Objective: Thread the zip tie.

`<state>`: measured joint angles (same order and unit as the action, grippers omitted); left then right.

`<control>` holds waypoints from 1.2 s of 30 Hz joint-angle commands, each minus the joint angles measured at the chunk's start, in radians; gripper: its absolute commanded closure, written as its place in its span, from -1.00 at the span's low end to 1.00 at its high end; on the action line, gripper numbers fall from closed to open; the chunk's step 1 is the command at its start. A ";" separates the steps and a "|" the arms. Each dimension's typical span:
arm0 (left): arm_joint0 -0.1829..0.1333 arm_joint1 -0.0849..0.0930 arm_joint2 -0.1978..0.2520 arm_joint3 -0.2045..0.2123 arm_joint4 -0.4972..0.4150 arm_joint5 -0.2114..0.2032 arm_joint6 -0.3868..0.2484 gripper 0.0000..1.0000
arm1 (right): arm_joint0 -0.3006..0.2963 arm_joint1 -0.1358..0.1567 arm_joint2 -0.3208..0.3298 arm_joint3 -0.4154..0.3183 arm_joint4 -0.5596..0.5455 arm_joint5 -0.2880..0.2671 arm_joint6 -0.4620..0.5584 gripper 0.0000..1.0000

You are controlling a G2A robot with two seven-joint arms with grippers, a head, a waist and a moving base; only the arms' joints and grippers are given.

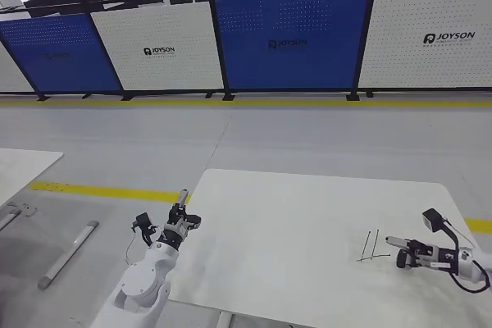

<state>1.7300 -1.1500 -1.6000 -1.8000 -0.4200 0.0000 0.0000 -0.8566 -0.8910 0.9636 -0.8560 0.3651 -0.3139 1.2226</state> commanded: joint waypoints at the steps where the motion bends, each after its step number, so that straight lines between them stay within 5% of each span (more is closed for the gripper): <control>1: 0.000 0.000 0.000 0.000 0.000 0.000 0.000 -1.00 | 0.001 -0.001 0.000 0.003 -0.003 -0.001 0.002 0.14; 15: 0.000 0.000 0.000 0.000 0.000 0.000 0.000 -1.00 | 0.016 -0.021 -0.013 0.050 -0.025 0.011 0.007 0.14; 36: 0.000 0.000 0.000 0.000 0.000 0.000 0.000 -1.00 | 0.029 -0.041 -0.011 0.103 -0.039 -0.005 0.018 0.62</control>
<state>1.7300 -1.1500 -1.6000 -1.8000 -0.4200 0.0000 0.0000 -0.8275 -0.9312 0.9520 -0.7545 0.3266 -0.3182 1.2405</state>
